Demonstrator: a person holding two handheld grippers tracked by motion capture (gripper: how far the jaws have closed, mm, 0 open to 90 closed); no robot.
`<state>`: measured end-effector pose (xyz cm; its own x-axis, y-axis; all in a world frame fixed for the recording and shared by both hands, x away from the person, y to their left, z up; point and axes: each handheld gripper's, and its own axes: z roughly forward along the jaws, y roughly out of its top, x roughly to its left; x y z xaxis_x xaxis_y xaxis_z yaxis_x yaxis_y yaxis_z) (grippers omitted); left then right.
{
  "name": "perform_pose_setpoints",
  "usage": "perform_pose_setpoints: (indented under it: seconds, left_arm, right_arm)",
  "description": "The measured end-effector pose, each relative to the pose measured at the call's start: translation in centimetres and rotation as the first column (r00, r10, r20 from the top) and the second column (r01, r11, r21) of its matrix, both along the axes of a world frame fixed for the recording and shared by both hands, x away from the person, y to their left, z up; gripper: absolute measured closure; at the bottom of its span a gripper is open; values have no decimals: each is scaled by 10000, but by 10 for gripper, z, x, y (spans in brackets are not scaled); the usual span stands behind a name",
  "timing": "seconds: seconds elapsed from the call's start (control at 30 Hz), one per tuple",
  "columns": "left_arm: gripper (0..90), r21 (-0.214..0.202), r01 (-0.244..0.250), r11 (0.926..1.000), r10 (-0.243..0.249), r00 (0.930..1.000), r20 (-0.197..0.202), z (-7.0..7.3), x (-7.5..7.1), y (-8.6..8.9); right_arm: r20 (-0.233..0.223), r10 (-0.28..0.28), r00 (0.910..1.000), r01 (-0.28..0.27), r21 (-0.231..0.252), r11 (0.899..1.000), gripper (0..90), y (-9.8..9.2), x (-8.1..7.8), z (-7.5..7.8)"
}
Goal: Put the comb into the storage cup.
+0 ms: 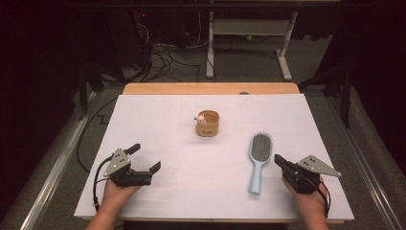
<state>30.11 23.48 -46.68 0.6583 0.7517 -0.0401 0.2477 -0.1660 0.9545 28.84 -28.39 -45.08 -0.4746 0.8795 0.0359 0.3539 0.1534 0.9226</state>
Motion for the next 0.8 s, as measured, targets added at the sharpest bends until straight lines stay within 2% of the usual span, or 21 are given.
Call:
perform_pose_setpoints:
  seconds: [0.33,0.57,0.8]
  left_arm:
    - [0,-39,111,9999,-112,9999,-64,0,-1,-1]
    - [0,-104,110,9999,-111,9999,-86,0,0,0]
    - [0,-77,148,9999,-149,9998,-107,0,0,0]
  right_arm:
    - [-185,669,9976,-672,-163,9976,900,19,1,-1]
    - [-582,1086,9924,-1085,62,9941,900,29,1,-1]
    - [-705,1477,9865,-1484,-50,9889,900,40,-1,-1]
